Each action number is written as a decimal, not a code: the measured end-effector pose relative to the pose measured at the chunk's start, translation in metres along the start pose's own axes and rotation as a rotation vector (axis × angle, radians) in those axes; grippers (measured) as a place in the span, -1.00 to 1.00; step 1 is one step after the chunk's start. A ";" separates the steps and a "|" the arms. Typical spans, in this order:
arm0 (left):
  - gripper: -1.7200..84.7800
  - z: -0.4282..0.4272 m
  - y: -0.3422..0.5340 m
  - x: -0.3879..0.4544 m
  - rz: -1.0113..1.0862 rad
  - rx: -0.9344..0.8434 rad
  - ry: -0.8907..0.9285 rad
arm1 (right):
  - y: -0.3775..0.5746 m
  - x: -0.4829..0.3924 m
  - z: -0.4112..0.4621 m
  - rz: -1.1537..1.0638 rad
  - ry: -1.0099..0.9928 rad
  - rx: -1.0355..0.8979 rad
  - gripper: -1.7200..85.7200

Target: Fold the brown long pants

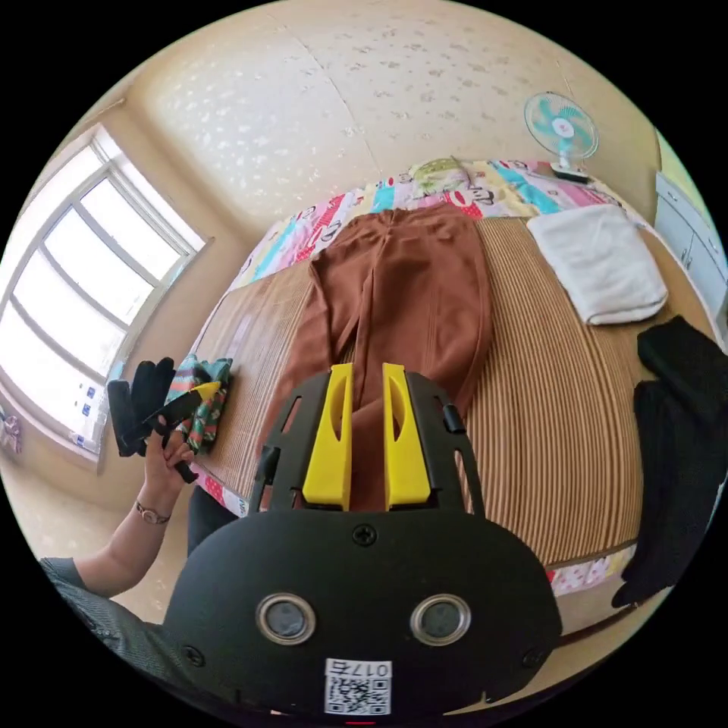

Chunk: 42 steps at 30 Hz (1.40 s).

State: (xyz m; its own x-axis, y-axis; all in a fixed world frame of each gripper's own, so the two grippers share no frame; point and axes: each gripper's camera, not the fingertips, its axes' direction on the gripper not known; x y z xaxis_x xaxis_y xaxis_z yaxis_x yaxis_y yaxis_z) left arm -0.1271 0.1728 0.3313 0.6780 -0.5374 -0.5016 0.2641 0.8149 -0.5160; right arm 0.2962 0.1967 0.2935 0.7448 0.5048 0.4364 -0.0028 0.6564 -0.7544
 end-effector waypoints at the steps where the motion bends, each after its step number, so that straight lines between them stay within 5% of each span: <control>1: -0.68 0.011 0.004 0.004 0.004 -0.021 0.015 | 0.008 0.007 0.007 0.023 -0.027 -0.012 -0.82; 7: -0.57 0.110 0.019 0.066 0.302 -0.395 -0.165 | 0.048 0.055 0.034 0.081 -0.192 -0.031 -0.88; 9: -0.59 0.120 0.018 0.083 0.406 -0.404 -0.412 | 0.048 0.072 0.039 0.097 -0.234 -0.078 -0.90; 14: -0.69 0.122 -0.002 0.085 0.436 -0.452 -0.504 | 0.065 0.088 0.037 0.106 -0.317 -0.044 -0.93; 16: -0.74 0.104 -0.007 0.063 0.423 -0.395 -0.401 | 0.073 0.094 0.042 0.139 -0.361 -0.029 -0.94; 19: -0.86 0.038 -0.018 -0.009 0.244 -0.266 0.028 | 0.078 0.089 0.054 0.113 -0.430 -0.090 -0.95; 21: -0.87 -0.039 -0.006 -0.079 0.031 0.084 0.493 | 0.078 0.081 0.058 0.056 -0.389 -0.134 -0.95; 24: -0.87 -0.105 0.044 -0.166 -0.202 0.536 0.807 | 0.073 0.077 0.059 0.048 -0.358 -0.111 -0.95; 26: -0.88 -0.130 0.065 -0.190 -0.263 0.526 0.679 | 0.065 0.074 0.062 0.036 -0.363 -0.097 -0.95; 30: -0.92 -0.145 0.075 -0.173 -0.164 0.085 0.090 | 0.035 0.051 0.069 -0.014 -0.241 -0.037 -0.94; 32: -0.95 -0.141 0.085 -0.161 -0.114 0.011 -0.017 | 0.019 0.036 0.077 -0.044 -0.147 -0.015 -0.94; 38: -0.86 -0.146 0.099 -0.153 -0.107 0.085 -0.047 | -0.064 -0.009 0.111 -0.209 0.286 0.027 -0.95; 42: -0.81 -0.139 0.077 -0.135 -0.013 0.039 -0.031 | -0.103 0.014 0.180 -0.179 0.282 -0.338 -0.95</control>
State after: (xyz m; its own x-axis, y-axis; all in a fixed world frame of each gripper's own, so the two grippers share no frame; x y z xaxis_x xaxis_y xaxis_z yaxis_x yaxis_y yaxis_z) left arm -0.2937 0.2775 0.2626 0.6953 -0.5415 -0.4726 0.2991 0.8159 -0.4947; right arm 0.1868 0.2374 0.4659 0.8659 0.1975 0.4596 0.3251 0.4761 -0.8171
